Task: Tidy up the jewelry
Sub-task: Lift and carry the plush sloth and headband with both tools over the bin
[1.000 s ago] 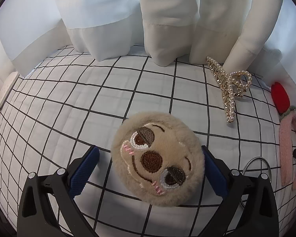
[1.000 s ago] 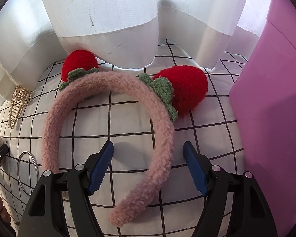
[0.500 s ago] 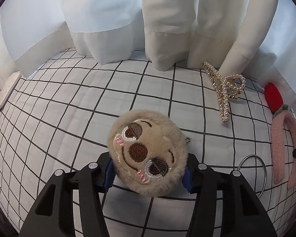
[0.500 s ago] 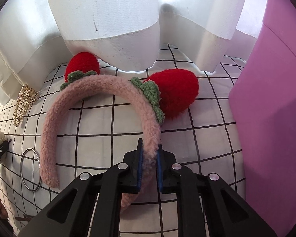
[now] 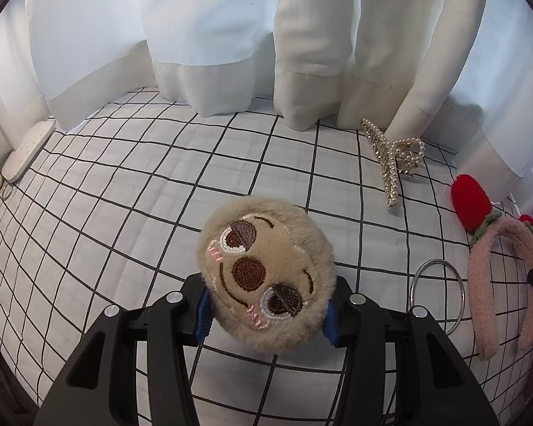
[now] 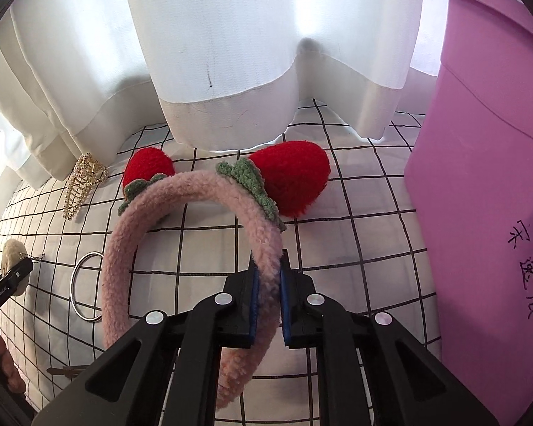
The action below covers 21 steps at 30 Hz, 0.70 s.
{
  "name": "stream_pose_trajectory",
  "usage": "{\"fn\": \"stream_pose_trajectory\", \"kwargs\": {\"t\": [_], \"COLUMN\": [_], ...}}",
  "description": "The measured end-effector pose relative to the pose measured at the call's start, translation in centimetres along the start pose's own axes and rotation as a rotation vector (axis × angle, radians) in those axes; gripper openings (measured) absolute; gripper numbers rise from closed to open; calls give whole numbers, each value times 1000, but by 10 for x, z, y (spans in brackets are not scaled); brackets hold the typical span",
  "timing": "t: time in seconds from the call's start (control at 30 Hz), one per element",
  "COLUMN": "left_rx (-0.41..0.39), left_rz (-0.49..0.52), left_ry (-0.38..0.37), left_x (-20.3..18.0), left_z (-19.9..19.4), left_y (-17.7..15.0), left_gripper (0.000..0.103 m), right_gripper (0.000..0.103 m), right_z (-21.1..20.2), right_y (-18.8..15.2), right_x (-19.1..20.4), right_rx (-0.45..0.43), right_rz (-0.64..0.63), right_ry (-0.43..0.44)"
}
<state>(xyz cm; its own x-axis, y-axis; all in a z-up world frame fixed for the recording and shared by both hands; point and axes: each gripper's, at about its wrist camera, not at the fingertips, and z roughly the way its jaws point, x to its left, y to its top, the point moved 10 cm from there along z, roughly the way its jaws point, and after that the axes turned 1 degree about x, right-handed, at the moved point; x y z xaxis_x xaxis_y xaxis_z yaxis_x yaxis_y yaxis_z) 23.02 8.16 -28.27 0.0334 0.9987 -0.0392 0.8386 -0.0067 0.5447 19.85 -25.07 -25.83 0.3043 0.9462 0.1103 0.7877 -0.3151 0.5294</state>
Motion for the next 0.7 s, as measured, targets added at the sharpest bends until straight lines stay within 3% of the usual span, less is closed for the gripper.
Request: {"fn": "stream_pose_trajectory", "kwargs": {"t": [0.7], "left_rx": [-113], "left_rz": [64], "left_ry": [-67], "left_x": [-28], "left_z": [-94], "left_y": [9], "left_gripper": [46], "right_gripper": [10], "right_z": [-105], "right_y": [8], "right_x": [20], "right_rx": [-156], "right_rz": [-33], "right_ry": [68]}}
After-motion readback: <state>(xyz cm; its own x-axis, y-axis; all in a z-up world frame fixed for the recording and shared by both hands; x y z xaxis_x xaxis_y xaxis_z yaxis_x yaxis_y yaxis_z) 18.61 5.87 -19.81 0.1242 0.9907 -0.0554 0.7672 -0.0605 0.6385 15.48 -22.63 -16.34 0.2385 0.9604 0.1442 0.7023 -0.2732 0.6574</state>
